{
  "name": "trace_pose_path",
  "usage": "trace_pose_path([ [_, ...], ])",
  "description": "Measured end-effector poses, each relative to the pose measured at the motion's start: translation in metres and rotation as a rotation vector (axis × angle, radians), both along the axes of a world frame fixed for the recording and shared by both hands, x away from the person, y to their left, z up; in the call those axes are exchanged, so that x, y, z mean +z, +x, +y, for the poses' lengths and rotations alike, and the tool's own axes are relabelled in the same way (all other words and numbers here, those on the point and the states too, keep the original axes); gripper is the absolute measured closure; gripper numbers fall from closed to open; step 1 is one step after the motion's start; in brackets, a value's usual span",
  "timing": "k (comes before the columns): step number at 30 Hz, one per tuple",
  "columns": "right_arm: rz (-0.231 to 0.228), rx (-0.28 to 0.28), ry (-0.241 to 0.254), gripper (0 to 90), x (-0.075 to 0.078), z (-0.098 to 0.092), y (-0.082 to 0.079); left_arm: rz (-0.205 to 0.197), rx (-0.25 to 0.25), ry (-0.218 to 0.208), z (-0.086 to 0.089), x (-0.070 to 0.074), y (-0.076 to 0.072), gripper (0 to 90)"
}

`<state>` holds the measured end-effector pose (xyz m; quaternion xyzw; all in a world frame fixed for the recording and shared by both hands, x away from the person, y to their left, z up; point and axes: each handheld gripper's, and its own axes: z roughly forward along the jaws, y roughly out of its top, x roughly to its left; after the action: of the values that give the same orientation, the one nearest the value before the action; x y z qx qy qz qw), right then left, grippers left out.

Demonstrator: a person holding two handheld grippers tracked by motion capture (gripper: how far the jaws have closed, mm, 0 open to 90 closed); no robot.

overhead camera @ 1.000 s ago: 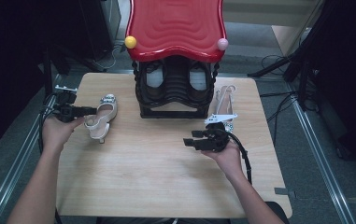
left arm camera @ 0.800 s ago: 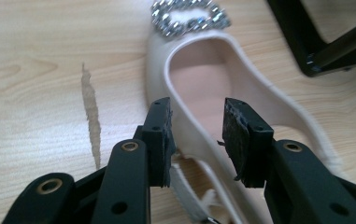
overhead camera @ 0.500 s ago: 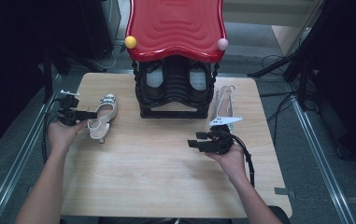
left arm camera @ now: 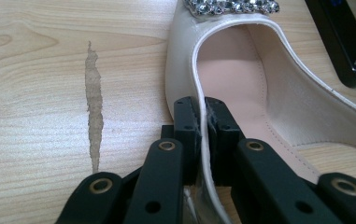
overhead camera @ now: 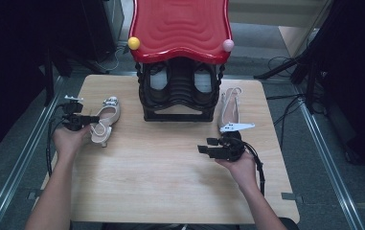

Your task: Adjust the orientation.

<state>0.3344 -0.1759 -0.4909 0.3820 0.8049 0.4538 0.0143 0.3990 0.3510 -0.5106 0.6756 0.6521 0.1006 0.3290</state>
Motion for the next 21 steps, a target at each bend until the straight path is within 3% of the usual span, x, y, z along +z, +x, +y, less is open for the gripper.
trace_pose_path([
  [5, 0.001, -0.007, 0.000, 43.8, 0.000, -0.003, -0.001, 0.023, -0.038, -0.016, -0.002, 0.004, -0.002, 87.3],
  [12, 0.002, -0.011, 0.002, 43.8, 0.001, -0.004, -0.001, 0.014, -0.051, -0.058, -0.006, 0.008, -0.008, 87.3],
  [21, -0.010, -0.012, 0.008, 43.9, 0.001, -0.004, 0.004, -0.003, -0.089, -0.086, -0.011, 0.019, -0.030, 87.3],
])
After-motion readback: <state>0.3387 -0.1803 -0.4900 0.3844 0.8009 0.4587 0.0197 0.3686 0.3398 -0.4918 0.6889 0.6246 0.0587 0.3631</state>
